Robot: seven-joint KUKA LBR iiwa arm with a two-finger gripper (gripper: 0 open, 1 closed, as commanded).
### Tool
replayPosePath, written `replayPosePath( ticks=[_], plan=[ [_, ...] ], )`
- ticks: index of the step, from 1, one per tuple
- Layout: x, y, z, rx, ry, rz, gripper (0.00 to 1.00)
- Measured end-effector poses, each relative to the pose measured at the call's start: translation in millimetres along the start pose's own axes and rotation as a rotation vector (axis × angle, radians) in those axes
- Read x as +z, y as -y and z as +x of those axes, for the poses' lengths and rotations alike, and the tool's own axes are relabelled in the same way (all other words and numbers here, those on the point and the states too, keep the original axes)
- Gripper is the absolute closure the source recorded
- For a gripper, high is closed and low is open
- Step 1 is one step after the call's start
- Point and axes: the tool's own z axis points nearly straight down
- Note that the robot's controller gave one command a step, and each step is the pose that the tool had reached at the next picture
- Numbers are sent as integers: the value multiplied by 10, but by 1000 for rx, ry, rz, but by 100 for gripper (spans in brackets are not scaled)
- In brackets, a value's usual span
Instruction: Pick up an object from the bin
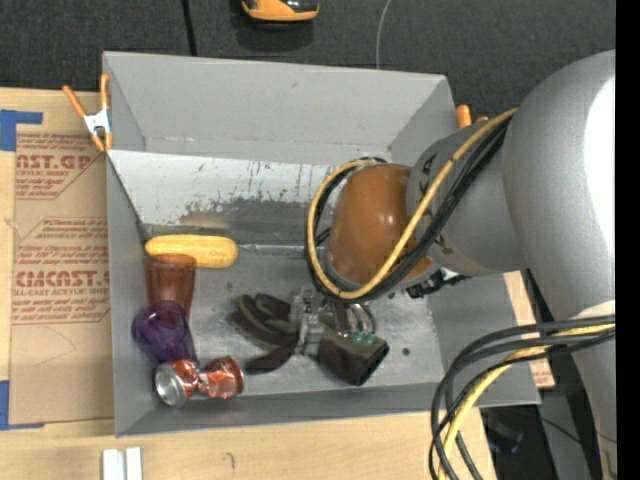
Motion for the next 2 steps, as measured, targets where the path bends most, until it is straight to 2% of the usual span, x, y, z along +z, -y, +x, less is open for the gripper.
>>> replayPosePath(
  ticks=[2],
  plan=[
    [0, 0, 0, 0, 0, 0, 100]
  ],
)
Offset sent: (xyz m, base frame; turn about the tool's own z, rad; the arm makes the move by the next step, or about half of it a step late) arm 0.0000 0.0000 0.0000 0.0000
